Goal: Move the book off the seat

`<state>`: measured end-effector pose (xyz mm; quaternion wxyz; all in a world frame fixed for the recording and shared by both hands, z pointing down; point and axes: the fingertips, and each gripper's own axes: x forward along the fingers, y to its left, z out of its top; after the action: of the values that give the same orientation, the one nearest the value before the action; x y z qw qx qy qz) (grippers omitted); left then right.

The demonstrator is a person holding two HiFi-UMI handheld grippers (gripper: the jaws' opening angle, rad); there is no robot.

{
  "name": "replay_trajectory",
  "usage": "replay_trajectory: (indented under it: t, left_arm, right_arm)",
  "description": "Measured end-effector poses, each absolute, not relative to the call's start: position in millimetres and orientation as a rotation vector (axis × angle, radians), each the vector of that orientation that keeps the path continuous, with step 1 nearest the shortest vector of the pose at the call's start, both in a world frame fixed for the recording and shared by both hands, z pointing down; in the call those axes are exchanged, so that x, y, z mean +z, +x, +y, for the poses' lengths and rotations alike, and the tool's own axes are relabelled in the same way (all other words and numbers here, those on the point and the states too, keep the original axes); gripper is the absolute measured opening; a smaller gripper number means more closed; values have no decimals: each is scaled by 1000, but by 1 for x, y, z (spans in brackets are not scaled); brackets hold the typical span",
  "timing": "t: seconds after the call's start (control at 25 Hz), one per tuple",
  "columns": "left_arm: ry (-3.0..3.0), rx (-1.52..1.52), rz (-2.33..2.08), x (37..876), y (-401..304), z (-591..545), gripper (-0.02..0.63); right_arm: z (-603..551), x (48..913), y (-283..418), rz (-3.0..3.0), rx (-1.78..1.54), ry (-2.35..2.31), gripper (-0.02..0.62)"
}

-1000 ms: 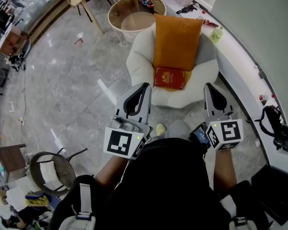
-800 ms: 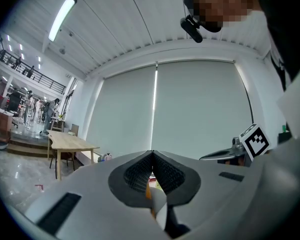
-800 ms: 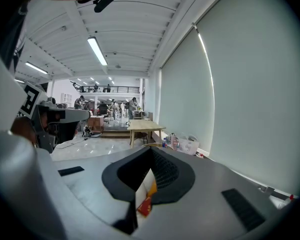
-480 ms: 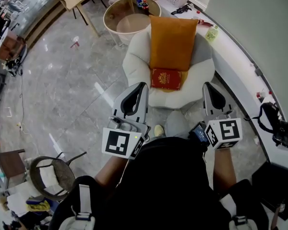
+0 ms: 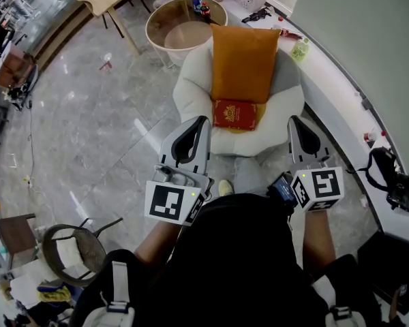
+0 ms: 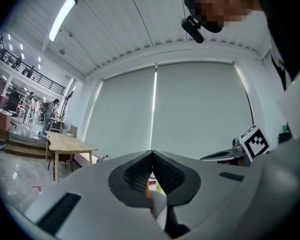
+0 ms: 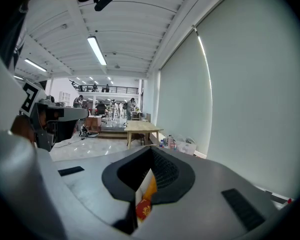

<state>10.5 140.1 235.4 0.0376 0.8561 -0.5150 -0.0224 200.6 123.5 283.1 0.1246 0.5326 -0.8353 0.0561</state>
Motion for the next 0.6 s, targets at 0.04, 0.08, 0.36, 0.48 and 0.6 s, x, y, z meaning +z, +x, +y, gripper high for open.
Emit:
replay_trajectory:
  t: [0.04, 0.08, 0.36, 0.48, 0.6]
  left_arm:
    - [2624, -65, -1584, 235, 10, 138, 11]
    - [2623, -64, -1588, 235, 10, 134, 11]
    - [2618, -43, -1601, 240, 17, 97, 11]
    - [2602, -19, -1587, 244, 22, 79, 11]
    - [2588, 3, -1583, 250, 28, 57, 11]
  right_arm:
    - [120, 283, 200, -2436, 165, 1549, 11]
    - [116, 284, 200, -2437, 165, 1547, 11]
    - [78, 292, 209, -2430, 173, 1524, 11]
    - [60, 295, 215, -2424, 190, 1515, 11]
    - [39, 301, 216, -2431, 189, 1482, 11]
